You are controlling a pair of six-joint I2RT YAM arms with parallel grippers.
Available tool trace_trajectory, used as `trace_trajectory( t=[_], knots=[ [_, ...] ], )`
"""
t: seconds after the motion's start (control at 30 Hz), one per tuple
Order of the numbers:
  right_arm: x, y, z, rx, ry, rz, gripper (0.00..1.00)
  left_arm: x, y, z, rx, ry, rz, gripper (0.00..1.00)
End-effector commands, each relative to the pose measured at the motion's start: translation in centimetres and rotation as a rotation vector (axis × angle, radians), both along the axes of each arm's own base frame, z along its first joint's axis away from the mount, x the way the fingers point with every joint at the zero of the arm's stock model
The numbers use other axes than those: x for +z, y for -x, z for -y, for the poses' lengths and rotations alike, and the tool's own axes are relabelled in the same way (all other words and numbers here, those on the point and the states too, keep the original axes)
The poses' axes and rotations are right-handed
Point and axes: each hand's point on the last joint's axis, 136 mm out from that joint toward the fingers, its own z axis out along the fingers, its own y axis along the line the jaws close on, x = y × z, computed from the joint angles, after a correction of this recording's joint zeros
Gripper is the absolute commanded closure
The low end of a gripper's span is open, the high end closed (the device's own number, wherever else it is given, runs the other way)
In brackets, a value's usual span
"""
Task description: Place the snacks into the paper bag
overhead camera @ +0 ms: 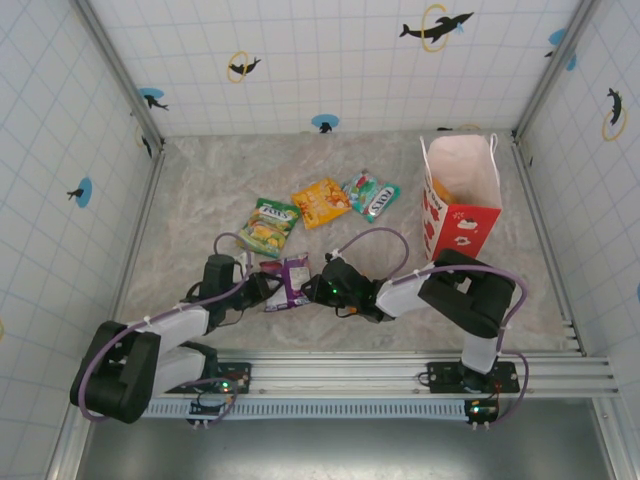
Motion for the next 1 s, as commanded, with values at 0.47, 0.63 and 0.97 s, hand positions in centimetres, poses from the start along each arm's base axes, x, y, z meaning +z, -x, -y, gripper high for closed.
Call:
trace_trajectory(
  t=[0.47, 0.63, 0.97],
  knots=[
    [7.0, 0.3, 1.1, 0.03, -0.013, 0.27, 0.59, 4.1, -0.5, 1.8, -0.213, -0.028, 0.16, 0.84],
    [9.7, 0.6, 3.3, 0.024, -0.022, 0.395, 0.58, 7.2, -0.9, 2.9, -0.288, 0.022, 0.284, 0.84],
    [13.9, 1.4, 7.4, 0.037, 0.006, 0.636, 0.54, 13.1, -0.5, 5.1, -0.43, 0.163, 0.482, 0.84]
  ],
)
